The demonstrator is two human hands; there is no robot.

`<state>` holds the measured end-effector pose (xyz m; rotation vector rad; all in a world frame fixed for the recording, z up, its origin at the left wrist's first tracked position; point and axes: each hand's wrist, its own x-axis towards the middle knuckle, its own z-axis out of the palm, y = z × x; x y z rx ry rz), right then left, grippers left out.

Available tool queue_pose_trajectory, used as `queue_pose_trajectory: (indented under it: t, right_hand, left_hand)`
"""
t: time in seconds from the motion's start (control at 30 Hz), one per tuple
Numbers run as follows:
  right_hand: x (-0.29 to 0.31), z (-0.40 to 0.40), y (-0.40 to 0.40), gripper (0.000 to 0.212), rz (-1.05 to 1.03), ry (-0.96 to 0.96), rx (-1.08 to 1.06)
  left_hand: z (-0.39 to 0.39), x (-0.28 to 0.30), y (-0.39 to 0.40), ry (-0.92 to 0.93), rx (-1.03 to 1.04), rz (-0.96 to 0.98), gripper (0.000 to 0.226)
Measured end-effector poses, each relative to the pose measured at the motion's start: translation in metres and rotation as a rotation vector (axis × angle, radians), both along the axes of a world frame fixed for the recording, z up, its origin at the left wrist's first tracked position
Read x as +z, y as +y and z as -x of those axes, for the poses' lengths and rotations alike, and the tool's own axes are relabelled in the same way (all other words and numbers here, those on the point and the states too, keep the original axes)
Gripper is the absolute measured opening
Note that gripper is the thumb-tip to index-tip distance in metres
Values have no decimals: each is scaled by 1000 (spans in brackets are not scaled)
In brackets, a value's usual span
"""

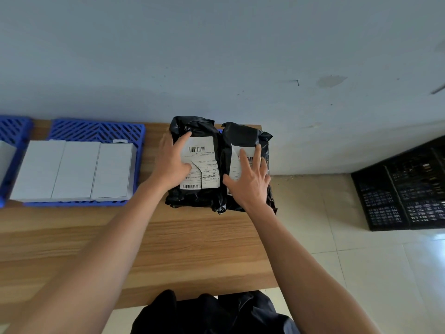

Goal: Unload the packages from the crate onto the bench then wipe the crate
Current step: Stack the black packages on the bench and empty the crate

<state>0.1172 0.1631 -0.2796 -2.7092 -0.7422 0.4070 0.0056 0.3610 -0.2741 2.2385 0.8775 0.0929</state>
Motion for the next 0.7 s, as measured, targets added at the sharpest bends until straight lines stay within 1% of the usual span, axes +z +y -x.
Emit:
queue_pose_trajectory:
  t: [0.1,0.23,0.33,0.4,0.47,0.53,0.7]
  right_hand:
    - [-5,0,-4,81,-9,1,25]
    - [-10,4,-8,72,-41,-48,53]
    - [-13,8,-12,63,-65,-90,76]
    - [-17,10,-15,58,-60,-113,99]
    - [-21,10,-17,57,-30,-122,122]
    - [-25,8,-16,59,13,-118,145]
    - [-31,4,-14,62,111,-90,192]
  left_hand:
    - [2,2,-13,-9,-28,-152,89]
    - [6,2,-34,-97,-30,-377,83]
    - [7,-1,-47,-146,-57,-495,70]
    - [6,-4,-53,-113,-120,-508,59]
    - [4,-8,-57,-34,-165,-487,53]
    - [3,-12,-59,14,-192,-467,50]
    - [0,-17,-58,33,-267,-424,50]
